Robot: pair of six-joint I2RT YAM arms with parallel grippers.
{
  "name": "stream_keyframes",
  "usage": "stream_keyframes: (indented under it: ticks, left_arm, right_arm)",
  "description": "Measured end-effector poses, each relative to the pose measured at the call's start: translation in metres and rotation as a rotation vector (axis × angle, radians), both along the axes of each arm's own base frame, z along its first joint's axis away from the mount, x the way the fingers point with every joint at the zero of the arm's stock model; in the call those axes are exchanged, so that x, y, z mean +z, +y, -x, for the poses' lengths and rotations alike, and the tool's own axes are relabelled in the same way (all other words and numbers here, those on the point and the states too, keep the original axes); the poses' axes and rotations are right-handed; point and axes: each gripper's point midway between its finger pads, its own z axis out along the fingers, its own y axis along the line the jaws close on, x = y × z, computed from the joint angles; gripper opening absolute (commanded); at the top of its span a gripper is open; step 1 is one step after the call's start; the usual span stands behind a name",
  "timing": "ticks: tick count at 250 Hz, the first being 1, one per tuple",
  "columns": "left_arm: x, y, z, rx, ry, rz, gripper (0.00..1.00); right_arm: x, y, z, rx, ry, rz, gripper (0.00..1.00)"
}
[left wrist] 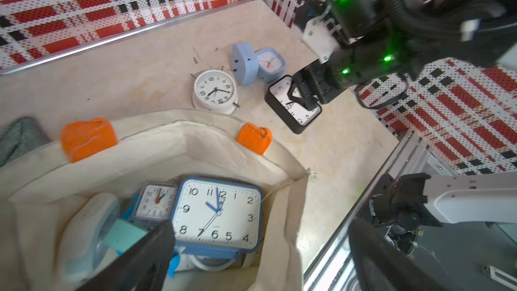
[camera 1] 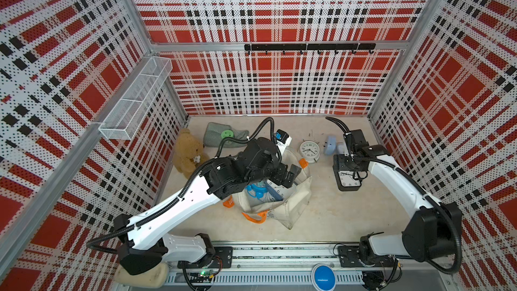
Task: Take the alarm clock out of the canvas bag
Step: Place the alarm at the center of the board, then adjust the canvas bag at the center of the board.
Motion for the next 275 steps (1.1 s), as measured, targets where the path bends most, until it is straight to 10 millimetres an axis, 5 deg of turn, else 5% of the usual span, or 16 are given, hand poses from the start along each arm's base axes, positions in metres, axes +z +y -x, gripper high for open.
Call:
stream_keyframes:
  ticks: [24, 61, 82, 107, 140, 191, 230, 275]
  left_arm:
    - [0.007, 0.018, -0.001, 0.055, 0.006, -0.007, 0.99]
    - [0.006, 0.057, -0.001, 0.177, 0.074, 0.017, 0.99]
    - [-0.010, 0.088, 0.000, 0.290, 0.159, 0.034, 0.99]
    - [-0.045, 0.126, 0.010, 0.425, 0.281, 0.019, 0.99]
    - [-0.076, 0.166, 0.027, 0.561, 0.394, -0.008, 0.99]
    - [-0.090, 0.208, 0.038, 0.723, 0.449, 0.026, 1.00]
    - [-0.115, 0.212, 0.045, 0.756, 0.525, 0.033, 0.99]
    - [-0.133, 0.202, 0.045, 0.735, 0.580, 0.053, 0.99]
  right_arm:
    - [0.046, 0.020, 0.001, 0.052, -0.112, -0.125, 0.84]
    - [0.148, 0.066, 0.012, 0.202, -0.338, -0.277, 0.81]
    - [0.196, 0.107, 0.030, 0.332, -0.421, -0.344, 0.78]
    - [0.217, 0.156, 0.053, 0.467, -0.422, -0.390, 0.76]
    - [0.204, 0.214, 0.068, 0.572, -0.335, -0.361, 0.71]
    - [0.119, 0.285, 0.070, 0.637, -0.119, -0.175, 0.60]
    - [0.066, 0.304, 0.091, 0.650, 0.025, -0.111, 0.59]
    - [0.012, 0.294, 0.142, 0.622, 0.194, -0.106, 0.59]
